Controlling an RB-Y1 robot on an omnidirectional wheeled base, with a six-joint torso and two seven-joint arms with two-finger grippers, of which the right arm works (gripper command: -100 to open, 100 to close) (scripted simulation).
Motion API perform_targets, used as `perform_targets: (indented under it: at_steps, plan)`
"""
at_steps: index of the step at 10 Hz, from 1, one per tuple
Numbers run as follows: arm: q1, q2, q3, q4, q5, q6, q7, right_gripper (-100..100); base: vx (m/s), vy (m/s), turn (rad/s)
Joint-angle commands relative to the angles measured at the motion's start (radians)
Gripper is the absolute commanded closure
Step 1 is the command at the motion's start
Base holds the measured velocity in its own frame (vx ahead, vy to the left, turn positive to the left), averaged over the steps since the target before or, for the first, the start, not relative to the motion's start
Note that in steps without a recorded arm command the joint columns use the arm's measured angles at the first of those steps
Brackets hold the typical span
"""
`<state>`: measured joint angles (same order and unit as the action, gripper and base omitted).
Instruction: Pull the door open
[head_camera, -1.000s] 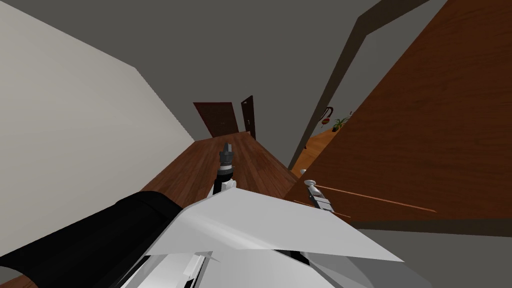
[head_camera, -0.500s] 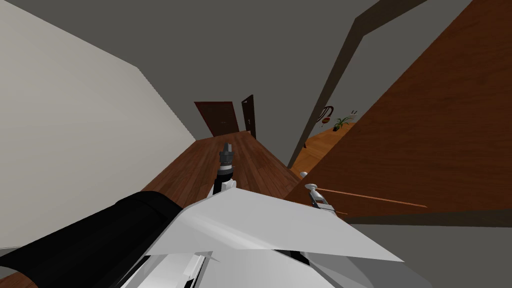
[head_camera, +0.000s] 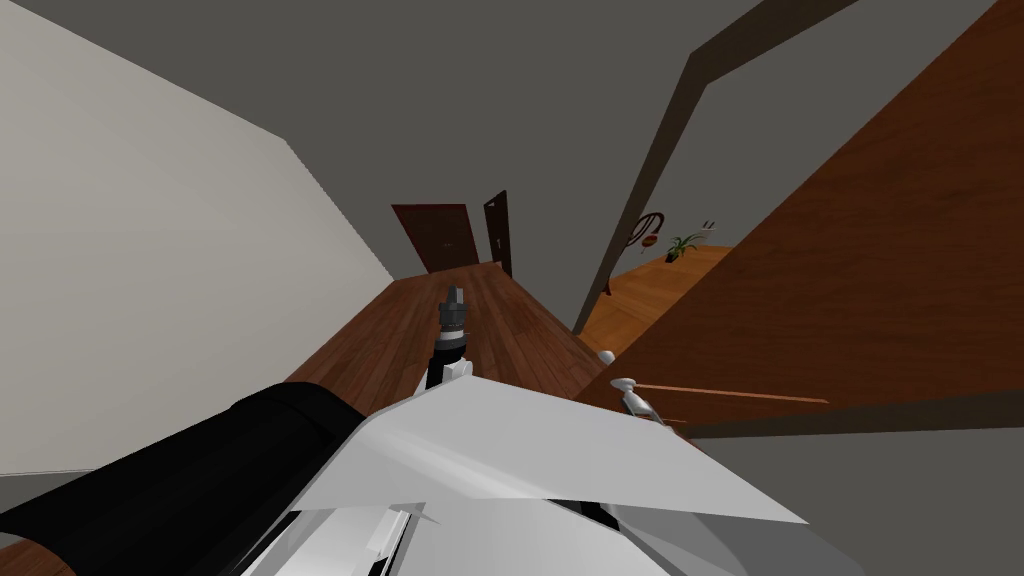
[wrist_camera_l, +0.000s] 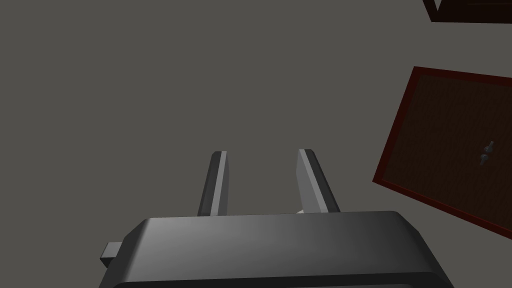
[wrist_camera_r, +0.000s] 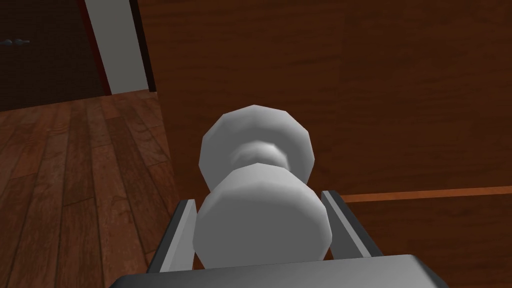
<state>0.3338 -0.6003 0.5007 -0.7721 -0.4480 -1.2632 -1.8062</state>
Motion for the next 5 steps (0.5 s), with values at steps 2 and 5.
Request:
perform_targets:
  at_steps: [2,5]
  plan:
    - [-0.001,0.006,0.011,0.034,0.008,-0.031,-0.007,100,-0.014,0.004,0.025]
    - [-0.007,0.016,0.025,0.091,0.017,-0.082,-0.019,100,0.022,0.050,0.025]
